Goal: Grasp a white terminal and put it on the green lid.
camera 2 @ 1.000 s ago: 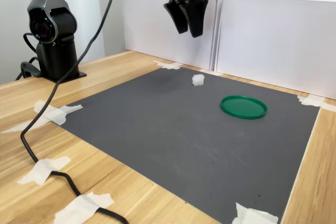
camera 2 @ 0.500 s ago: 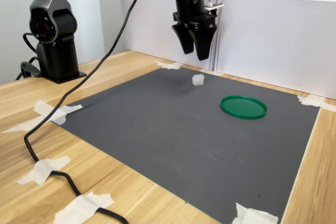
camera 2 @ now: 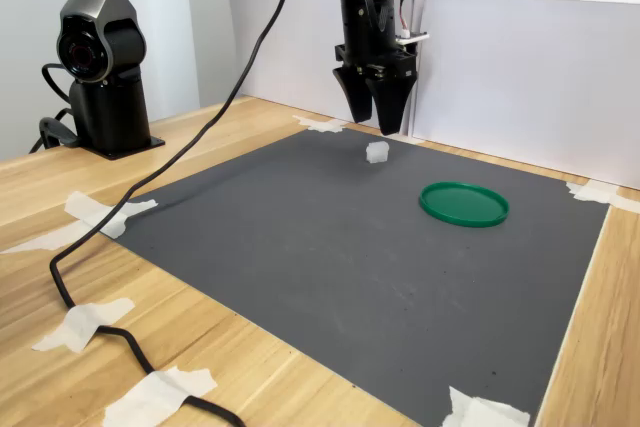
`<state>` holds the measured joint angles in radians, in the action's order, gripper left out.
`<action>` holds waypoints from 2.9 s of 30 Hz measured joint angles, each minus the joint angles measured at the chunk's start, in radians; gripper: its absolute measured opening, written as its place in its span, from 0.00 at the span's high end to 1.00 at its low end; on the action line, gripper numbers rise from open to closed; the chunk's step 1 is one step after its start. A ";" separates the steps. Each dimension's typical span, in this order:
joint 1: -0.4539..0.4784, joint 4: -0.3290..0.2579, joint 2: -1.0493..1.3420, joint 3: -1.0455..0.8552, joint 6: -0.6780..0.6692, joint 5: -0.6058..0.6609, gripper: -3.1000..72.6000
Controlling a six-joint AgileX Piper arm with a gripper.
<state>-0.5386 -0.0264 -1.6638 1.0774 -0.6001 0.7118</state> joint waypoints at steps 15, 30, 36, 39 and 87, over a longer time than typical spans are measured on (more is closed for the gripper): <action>-0.020 -0.045 -0.043 0.000 0.003 -0.020 0.06; -0.022 0.015 -0.072 0.000 0.053 -0.049 0.06; -0.022 0.015 -0.090 0.000 0.054 -0.051 0.06; -0.022 0.015 -0.093 0.000 0.056 -0.050 0.06; 0.218 0.008 -0.085 0.418 0.090 0.240 0.84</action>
<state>-0.3207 -0.0184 -1.7488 1.4953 -0.5101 0.9518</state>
